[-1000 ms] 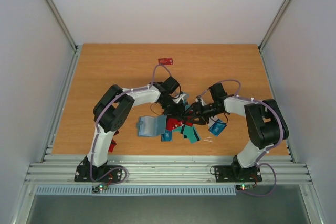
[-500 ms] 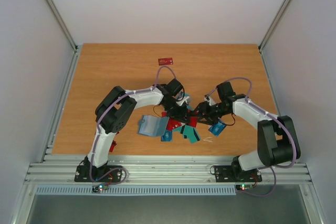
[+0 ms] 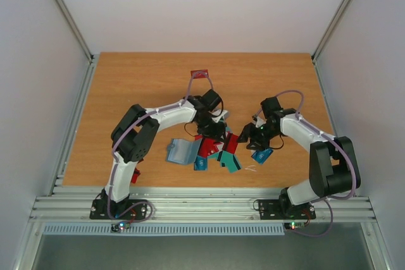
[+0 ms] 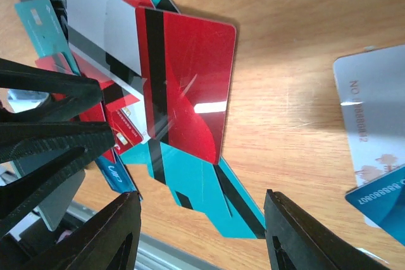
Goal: Put the credit cards into the card holder
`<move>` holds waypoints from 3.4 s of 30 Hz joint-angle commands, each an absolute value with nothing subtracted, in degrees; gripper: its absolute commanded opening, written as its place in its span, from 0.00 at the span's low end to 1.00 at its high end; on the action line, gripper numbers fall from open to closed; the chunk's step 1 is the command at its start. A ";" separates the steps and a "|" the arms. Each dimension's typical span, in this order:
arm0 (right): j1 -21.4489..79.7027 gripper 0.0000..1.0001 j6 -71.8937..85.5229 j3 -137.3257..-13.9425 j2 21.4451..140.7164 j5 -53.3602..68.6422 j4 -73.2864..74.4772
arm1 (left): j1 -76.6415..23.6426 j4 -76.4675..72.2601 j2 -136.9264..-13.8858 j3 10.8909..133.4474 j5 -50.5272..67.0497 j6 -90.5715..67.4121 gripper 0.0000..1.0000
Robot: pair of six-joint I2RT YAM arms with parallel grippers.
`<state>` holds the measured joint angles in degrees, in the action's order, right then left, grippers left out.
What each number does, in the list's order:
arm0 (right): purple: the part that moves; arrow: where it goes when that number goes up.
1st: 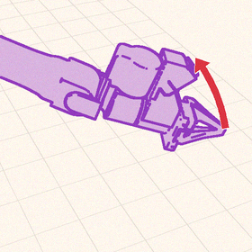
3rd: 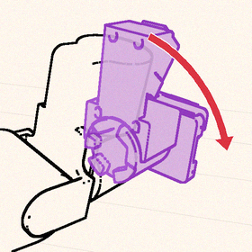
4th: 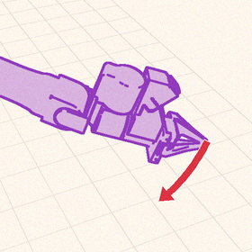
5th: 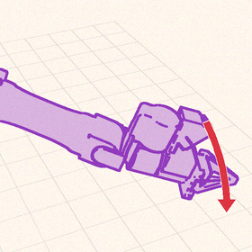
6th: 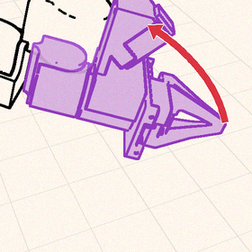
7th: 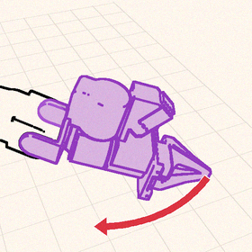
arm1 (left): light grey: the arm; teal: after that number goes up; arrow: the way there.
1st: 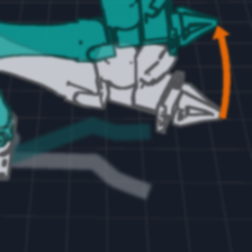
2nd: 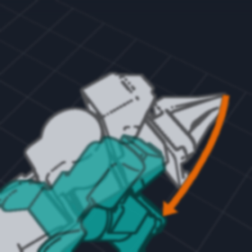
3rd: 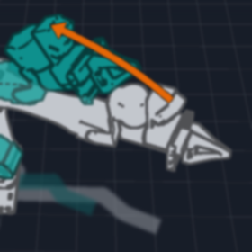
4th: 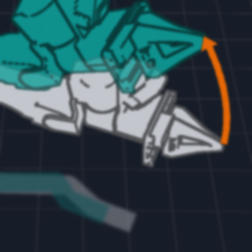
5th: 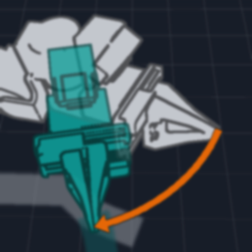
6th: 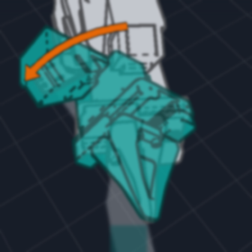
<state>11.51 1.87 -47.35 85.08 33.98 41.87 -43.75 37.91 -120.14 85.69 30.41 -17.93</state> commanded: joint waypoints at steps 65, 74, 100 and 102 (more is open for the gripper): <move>7.38 0.51 -9.35 -50.05 101.78 41.54 30.70 | -47.38 26.70 -123.56 73.57 31.92 -12.33 0.15; 7.38 0.51 -7.34 -50.56 97.11 39.02 30.16 | -47.38 29.19 -111.28 72.87 31.49 -14.34 0.16; 7.12 0.58 -4.60 -50.47 93.66 37.27 30.83 | -47.29 29.38 -120.30 79.62 29.50 -15.25 0.17; 7.12 0.61 -4.57 -50.57 94.09 37.81 30.52 | -47.29 29.39 -120.87 78.95 28.89 -14.83 0.17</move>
<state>7.09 -5.02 -51.00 95.15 37.74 30.26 -47.07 29.34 -118.80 78.65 30.57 -16.03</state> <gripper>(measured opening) 0.589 0.165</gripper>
